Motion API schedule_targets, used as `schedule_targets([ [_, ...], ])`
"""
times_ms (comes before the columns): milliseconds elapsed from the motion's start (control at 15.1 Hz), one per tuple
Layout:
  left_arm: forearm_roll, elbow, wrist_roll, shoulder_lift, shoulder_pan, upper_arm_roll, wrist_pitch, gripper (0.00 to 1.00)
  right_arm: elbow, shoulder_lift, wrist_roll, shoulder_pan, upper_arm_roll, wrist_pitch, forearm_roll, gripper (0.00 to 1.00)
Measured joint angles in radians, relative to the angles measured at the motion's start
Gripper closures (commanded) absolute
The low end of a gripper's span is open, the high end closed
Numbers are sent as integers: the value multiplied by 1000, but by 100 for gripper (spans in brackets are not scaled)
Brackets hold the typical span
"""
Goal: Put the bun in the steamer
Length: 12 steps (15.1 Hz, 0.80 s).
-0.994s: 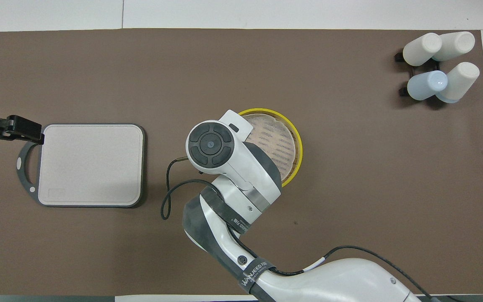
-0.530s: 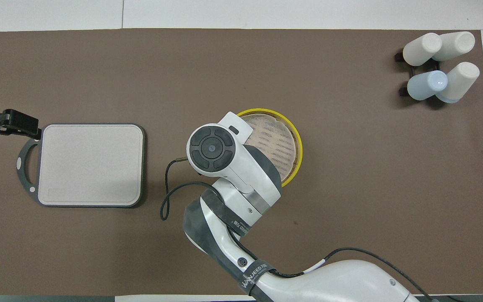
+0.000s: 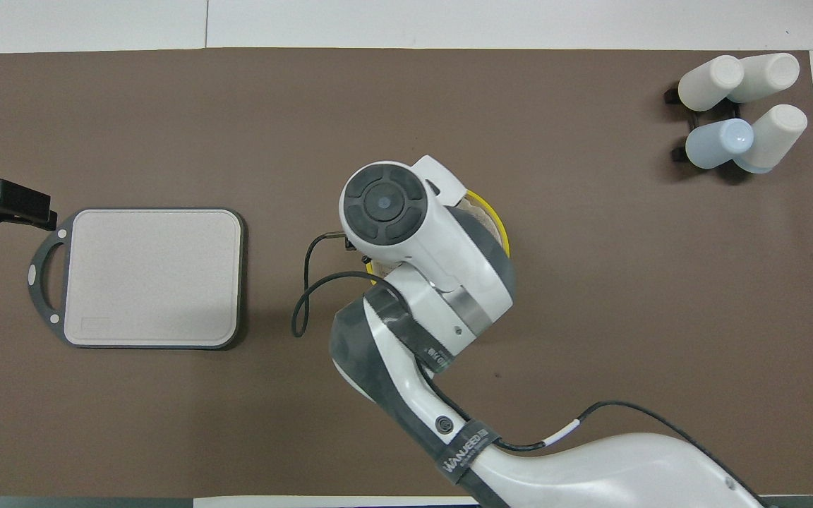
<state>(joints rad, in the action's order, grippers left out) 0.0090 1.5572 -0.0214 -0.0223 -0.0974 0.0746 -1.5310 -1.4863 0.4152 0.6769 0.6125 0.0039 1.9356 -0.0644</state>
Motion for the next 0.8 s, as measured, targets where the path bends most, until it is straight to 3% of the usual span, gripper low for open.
schedule_targets([
  [331, 0, 5, -26, 0, 0, 1, -29, 0, 12, -144, -29, -172, -3, -258, 0, 0],
  [530, 0, 9, -32, 0, 0, 1, -39, 0, 5, -252, -239, -328, -4, -408, 2, 0],
  [795, 0, 10, -33, 0, 7, 4, -43, 0, -77, -376, -506, -508, -5, -454, 13, 0],
])
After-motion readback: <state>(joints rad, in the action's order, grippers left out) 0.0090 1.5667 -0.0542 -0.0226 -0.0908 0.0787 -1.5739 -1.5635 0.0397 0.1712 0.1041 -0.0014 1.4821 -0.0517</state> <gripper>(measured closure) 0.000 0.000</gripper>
